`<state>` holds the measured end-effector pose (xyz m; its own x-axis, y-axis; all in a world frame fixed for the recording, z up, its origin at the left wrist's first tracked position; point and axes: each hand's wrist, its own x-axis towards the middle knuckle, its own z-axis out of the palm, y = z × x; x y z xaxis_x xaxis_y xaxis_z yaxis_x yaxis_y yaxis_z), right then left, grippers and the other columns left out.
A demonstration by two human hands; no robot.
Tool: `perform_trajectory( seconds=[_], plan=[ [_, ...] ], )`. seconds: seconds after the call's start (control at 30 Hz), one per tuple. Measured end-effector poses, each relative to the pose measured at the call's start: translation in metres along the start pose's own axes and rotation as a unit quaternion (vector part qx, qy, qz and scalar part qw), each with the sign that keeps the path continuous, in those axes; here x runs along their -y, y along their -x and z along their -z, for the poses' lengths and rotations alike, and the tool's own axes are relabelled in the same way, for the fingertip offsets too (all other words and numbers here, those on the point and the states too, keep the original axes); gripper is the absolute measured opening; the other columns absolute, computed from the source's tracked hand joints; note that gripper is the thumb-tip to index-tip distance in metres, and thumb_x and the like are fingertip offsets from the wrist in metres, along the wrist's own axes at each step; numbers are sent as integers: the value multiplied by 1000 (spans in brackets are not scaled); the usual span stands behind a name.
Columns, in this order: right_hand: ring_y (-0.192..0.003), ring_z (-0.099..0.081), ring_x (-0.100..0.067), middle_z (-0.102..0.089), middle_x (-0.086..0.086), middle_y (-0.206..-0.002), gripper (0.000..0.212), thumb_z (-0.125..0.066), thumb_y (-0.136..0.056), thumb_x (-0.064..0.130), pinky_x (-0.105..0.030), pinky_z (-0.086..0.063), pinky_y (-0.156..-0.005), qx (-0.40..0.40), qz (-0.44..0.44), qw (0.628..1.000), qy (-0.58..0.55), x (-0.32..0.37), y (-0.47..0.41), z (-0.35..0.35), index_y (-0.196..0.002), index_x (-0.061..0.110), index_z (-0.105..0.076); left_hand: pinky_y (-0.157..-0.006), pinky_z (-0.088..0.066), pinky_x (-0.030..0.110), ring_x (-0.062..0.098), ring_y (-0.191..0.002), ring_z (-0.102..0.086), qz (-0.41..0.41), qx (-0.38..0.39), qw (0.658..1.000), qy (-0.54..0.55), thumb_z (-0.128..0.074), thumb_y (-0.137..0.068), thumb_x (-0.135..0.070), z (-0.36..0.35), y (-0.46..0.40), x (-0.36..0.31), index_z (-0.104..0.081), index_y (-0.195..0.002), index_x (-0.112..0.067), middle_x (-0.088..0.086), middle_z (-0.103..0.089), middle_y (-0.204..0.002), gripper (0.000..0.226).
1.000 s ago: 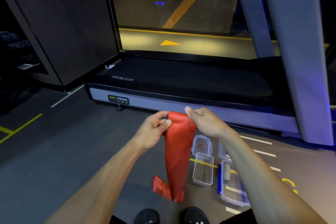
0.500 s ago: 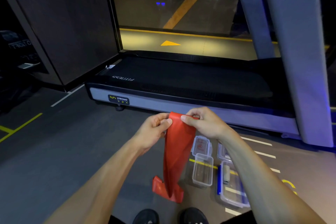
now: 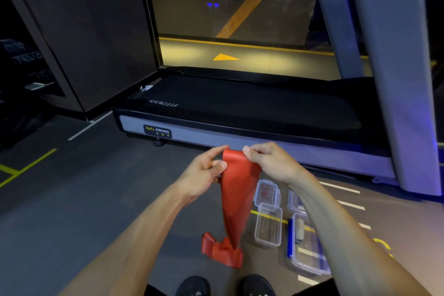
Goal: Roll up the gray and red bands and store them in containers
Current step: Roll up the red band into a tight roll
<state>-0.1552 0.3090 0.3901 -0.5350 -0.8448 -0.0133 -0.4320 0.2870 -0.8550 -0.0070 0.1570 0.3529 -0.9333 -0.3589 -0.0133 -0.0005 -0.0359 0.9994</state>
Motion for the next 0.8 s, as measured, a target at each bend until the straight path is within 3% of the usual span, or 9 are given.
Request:
perform_trajectory(
  seconds=[0.1, 0.17, 0.27, 0.37, 0.43, 0.57, 0.67, 0.8],
  plan=[
    [-68, -53, -20, -54, -7, -72, 82, -46, -84, 79, -39, -42, -75, 18, -14, 1000, 0, -1, 0, -1, -81, -3, -55, -77, -56, 30, 23, -83, -58, 4, 8, 1000, 26, -49, -104, -3, -1, 2, -2, -55, -135, -19, 18, -56, -87, 35],
    [-65, -45, -21, -45, -8, -70, 84, -43, -84, 81, -39, -38, -72, 19, -12, 1000, 12, -3, -1, -2, -76, -2, -46, -79, -56, 32, 20, -80, -63, 9, 11, 999, 34, -50, -104, -4, -1, 4, -3, -59, -129, -12, 10, -65, -85, 27],
    [-62, -35, -20, -35, -7, -68, 77, -41, -87, 79, -38, -32, -67, 12, -1, 999, 35, 0, 1, -1, -70, 4, -37, -76, -56, 30, 18, -76, -60, 13, 9, 999, 40, -50, -104, -5, 0, 4, -3, -63, -122, -8, 7, -63, -80, 22],
    [-62, -50, -16, -53, 1, -67, 53, -56, -96, 61, -40, -45, -69, 14, 33, 999, 30, -1, 2, 1, -71, 14, -55, -73, -55, 28, 17, -73, -54, 8, 3, 999, 36, -50, -104, -6, -1, 4, -4, -65, -116, -8, 13, -52, -82, 20],
    [-72, -64, -11, -70, 1, -81, 29, -70, -90, 50, -43, -55, -74, 7, 59, 998, 19, -3, 2, 0, -91, 22, -69, -73, -54, 27, 23, -76, -50, 9, -2, 999, 37, -50, -104, -6, -2, 4, -4, -66, -114, -9, 19, -47, -89, 19],
    [-68, -64, -12, -72, -5, -79, 41, -71, -75, 59, -44, -55, -69, -22, 74, 997, -2, -3, 2, -1, -93, 22, -70, -76, -55, 27, 32, -90, -50, 15, 1, 999, 40, -50, -105, -10, -3, 5, -6, -66, -117, -6, 22, -53, -99, 20],
    [-68, -65, -16, -73, -5, -80, 43, -68, -75, 63, -49, -55, -73, -34, 77, 996, 14, -4, 0, 0, -92, 23, -71, -73, -56, 25, 20, -81, -65, 1, -2, 1000, 25, -47, -106, -9, -5, 7, -9, -64, -116, -4, 19, -63, -95, 21],
    [-79, -71, -26, -75, -2, -83, 47, -63, -76, 70, -52, -56, -79, -36, 77, 996, 38, -3, 0, 1, -92, 26, -72, -77, -55, 29, 15, -79, -65, -16, -28, 999, -7, -47, -106, -11, -6, 4, -5, -65, -113, -5, 13, -68, -92, 20]
  ],
)
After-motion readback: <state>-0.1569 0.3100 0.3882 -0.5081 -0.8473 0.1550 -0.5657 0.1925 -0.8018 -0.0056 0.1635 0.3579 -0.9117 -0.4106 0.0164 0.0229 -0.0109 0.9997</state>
